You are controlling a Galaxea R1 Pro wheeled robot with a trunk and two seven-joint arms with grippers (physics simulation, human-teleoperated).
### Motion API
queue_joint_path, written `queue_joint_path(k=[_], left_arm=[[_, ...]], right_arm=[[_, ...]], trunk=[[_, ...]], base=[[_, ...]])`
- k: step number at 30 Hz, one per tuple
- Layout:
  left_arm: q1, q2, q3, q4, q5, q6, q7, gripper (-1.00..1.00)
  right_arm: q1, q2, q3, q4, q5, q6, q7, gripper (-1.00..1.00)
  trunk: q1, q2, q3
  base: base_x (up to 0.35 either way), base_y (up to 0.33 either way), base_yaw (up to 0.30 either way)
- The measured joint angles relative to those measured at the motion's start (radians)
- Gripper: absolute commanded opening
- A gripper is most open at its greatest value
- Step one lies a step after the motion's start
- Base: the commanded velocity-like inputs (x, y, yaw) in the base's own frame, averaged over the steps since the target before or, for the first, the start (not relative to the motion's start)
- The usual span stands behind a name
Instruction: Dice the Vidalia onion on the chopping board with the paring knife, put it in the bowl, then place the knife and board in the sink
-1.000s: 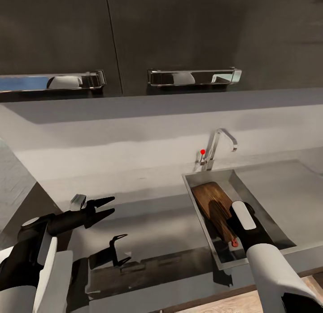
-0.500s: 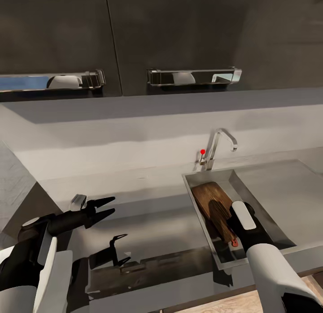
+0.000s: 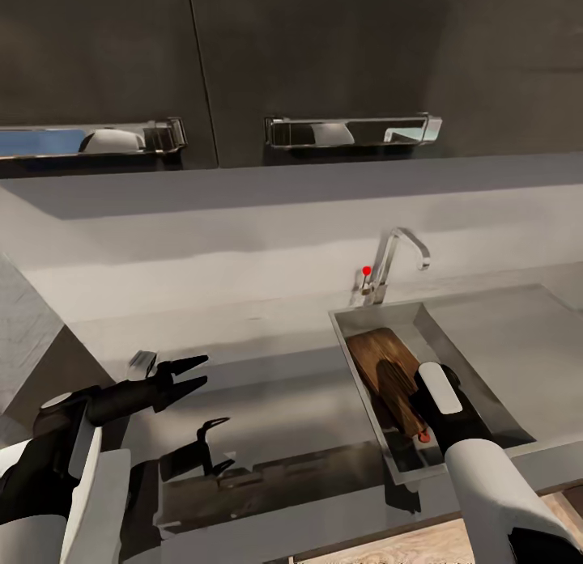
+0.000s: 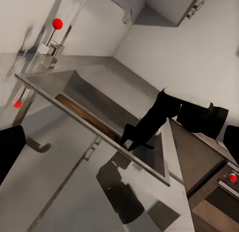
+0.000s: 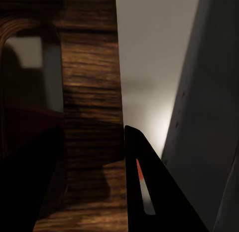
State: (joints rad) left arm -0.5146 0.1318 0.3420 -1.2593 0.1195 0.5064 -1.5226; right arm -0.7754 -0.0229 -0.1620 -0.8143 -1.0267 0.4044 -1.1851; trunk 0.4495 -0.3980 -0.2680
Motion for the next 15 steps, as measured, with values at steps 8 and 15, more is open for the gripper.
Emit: queue_joint_path(k=[8,15], left_arm=[[0.000,0.000,0.000,0.000,0.000,0.000,0.000,1.00],[0.000,0.000,0.000,0.000,0.000,0.000,0.000,1.00]], right_arm=[[-0.001,0.001,0.000,-0.005,0.006,0.001,0.000,-1.00],[-0.001,0.001,0.000,-0.012,0.008,0.003,0.000,-1.00]], trunk=[[0.000,-0.001,-0.011],[-0.001,-0.001,-0.016]], base=[[0.000,0.000,0.000],[0.000,0.000,0.000]])
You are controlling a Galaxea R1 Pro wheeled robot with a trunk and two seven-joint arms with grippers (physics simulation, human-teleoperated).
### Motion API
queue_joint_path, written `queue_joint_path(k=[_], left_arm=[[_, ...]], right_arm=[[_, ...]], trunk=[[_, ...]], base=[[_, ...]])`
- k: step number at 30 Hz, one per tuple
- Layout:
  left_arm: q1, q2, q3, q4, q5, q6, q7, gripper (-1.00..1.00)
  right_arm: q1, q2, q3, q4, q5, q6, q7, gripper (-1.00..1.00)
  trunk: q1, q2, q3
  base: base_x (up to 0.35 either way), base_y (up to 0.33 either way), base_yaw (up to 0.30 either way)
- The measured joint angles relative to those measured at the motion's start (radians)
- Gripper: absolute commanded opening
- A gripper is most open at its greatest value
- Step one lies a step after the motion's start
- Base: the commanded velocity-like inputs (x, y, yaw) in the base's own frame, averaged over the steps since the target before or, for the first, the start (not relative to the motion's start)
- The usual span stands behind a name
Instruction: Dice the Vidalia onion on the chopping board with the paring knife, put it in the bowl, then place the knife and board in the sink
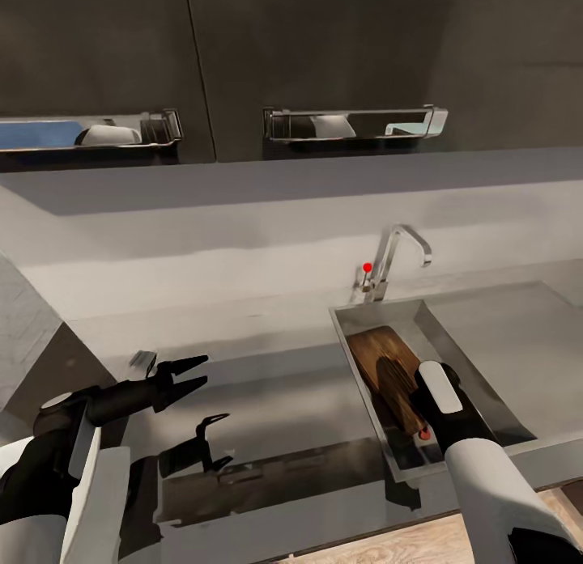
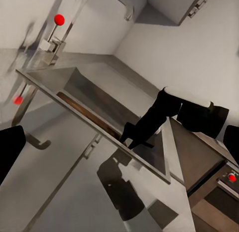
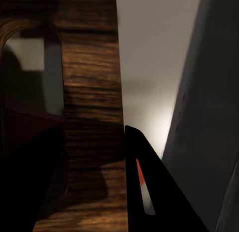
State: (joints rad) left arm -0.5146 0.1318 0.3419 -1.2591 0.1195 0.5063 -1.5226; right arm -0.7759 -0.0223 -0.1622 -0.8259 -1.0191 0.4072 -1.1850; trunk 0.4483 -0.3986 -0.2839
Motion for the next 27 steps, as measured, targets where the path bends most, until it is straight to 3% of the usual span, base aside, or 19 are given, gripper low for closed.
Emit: queue_joint_path(k=[27], left_arm=[[0.000,0.000,0.000,0.002,0.000,0.000,0.000,1.00]], right_arm=[[0.000,0.000,0.000,-0.011,0.000,0.000,-0.002,-1.00]], trunk=[[-0.001,0.000,-0.007]], base=[[0.000,0.000,0.000]])
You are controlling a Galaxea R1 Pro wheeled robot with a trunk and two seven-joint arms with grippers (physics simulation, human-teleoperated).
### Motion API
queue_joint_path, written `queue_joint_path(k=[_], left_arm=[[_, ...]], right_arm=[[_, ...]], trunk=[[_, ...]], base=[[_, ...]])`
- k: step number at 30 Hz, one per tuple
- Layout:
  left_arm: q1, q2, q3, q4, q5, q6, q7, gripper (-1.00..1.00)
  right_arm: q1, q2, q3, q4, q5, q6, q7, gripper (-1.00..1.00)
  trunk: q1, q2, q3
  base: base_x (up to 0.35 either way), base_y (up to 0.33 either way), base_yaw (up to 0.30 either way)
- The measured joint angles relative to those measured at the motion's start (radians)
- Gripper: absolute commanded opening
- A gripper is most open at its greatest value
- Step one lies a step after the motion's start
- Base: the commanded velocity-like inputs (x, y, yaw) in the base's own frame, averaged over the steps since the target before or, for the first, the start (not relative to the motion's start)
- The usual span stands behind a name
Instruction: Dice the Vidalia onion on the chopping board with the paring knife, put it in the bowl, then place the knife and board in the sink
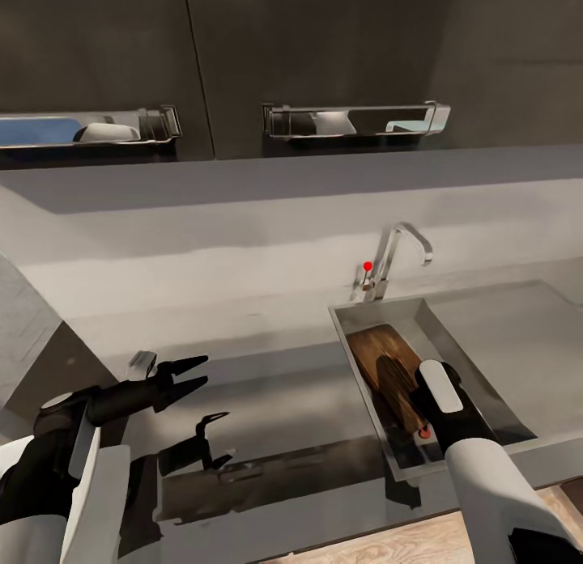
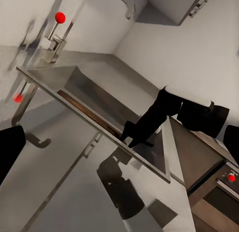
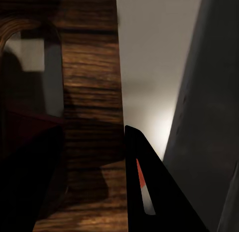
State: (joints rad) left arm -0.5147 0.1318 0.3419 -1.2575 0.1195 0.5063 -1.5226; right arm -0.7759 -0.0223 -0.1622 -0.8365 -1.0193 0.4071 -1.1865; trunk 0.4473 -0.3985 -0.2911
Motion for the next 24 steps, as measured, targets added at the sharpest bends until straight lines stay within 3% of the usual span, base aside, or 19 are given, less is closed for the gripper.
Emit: queue_joint_path(k=[13,14,24], left_arm=[[0.000,-0.001,0.000,0.000,0.000,0.000,0.000,1.00],[0.000,-0.001,0.000,0.000,0.000,0.000,0.000,1.00],[0.000,-0.001,0.000,0.000,0.000,0.000,0.000,1.00]], right_arm=[[0.000,0.000,0.000,0.000,0.000,0.000,0.000,-1.00],[0.000,0.000,0.000,0.000,0.000,0.000,0.000,1.00],[0.000,-0.001,0.001,0.022,-0.002,-0.001,-0.003,1.00]], trunk=[[0.000,0.000,0.000],[0.000,0.000,0.000],[0.002,0.000,0.000]], base=[[0.000,0.000,0.000],[0.000,0.000,0.000],[0.000,0.000,0.000]])
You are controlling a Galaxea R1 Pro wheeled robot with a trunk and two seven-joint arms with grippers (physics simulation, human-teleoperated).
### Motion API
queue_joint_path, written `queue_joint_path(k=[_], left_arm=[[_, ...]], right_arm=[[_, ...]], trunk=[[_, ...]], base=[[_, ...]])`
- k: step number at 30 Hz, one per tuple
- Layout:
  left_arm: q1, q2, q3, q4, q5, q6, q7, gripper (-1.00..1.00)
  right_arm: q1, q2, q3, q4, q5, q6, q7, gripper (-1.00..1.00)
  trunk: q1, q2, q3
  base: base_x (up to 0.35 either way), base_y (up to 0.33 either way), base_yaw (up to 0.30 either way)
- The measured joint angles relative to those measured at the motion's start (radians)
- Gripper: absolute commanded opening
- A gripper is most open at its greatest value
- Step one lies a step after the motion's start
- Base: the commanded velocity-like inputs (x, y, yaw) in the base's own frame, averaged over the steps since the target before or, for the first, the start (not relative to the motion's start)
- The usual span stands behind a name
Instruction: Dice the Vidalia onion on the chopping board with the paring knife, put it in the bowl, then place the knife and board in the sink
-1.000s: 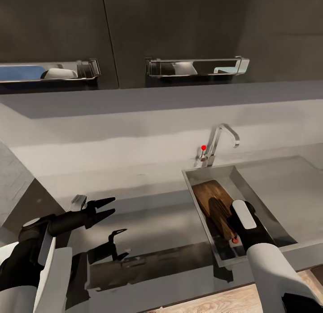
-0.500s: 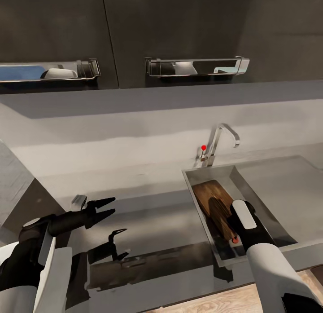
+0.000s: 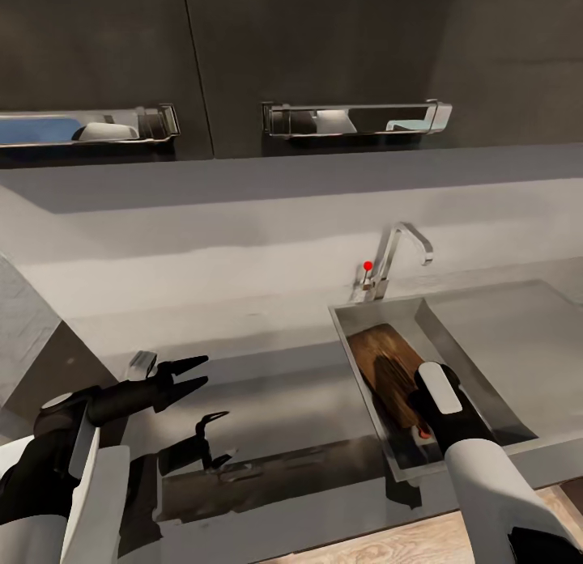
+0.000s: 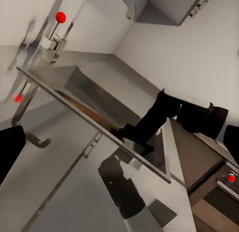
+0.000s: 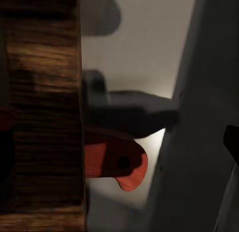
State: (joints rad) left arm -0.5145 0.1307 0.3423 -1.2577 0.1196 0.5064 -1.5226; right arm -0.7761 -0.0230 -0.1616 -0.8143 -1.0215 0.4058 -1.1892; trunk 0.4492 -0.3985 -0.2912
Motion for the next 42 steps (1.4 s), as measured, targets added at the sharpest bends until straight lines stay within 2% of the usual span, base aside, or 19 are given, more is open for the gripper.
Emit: queue_joint_path(k=[9,31,42], left_arm=[[0.000,0.000,0.000,0.000,0.000,0.000,0.000,1.00],[0.000,0.000,0.000,0.013,0.000,0.000,0.000,1.00],[0.000,0.000,0.000,0.014,0.000,0.000,0.000,1.00]], right_arm=[[0.001,0.000,0.000,0.000,-0.005,-0.001,0.002,1.00],[0.001,0.000,0.000,-0.002,-0.006,-0.001,0.003,1.00],[0.001,0.000,0.000,-0.057,-0.006,0.003,0.003,1.00]], trunk=[[0.000,0.000,0.003],[0.000,0.000,0.036],[0.000,0.000,0.053]], base=[[0.000,0.000,-0.024],[0.000,0.000,-0.097],[0.000,0.000,-0.091]])
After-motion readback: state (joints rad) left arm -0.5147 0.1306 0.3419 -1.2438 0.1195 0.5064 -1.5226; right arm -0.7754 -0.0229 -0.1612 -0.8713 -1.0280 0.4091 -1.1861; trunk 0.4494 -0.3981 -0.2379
